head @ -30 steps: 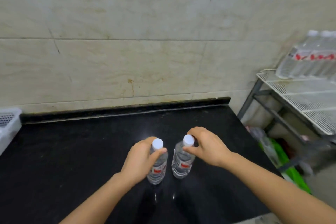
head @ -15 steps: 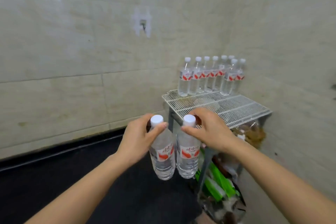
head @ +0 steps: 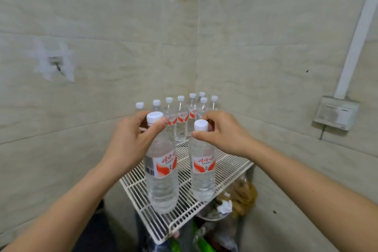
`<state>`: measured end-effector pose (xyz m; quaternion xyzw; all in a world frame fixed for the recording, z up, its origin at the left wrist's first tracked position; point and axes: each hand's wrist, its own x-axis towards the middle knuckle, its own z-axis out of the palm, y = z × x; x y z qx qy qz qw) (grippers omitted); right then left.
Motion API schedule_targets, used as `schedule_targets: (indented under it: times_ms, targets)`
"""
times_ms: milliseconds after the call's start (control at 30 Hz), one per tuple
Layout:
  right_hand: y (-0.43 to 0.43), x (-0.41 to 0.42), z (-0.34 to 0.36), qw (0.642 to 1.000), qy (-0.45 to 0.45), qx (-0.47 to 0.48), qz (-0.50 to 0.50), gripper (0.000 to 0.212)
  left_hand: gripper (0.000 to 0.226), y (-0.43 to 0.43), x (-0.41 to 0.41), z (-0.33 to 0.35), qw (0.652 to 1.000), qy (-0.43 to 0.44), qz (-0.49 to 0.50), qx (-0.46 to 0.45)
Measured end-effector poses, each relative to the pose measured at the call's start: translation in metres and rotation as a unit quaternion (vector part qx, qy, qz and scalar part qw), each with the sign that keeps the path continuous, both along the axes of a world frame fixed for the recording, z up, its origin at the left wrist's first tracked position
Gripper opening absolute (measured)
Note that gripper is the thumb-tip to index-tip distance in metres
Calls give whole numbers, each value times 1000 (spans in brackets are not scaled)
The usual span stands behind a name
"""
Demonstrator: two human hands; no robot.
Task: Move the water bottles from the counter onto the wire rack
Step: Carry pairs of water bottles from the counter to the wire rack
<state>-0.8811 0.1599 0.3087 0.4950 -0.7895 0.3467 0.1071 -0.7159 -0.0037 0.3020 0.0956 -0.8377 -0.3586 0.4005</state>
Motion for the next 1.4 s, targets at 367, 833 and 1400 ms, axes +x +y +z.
schedule_targets:
  times_ms: [367,833,1400]
  targets:
    - [-67,-142,-7,1000,-19,15,-11,40,24,-54,-145,-27,990,-48,-11,133]
    - [-147,-240,-23,995,-32,81,54,32,26,-92,-239,-35,972,-66,97,203]
    - [-178,-272,-16,985,-25,146,91,33,13,-113,-269,-37,970,-96,78,209]
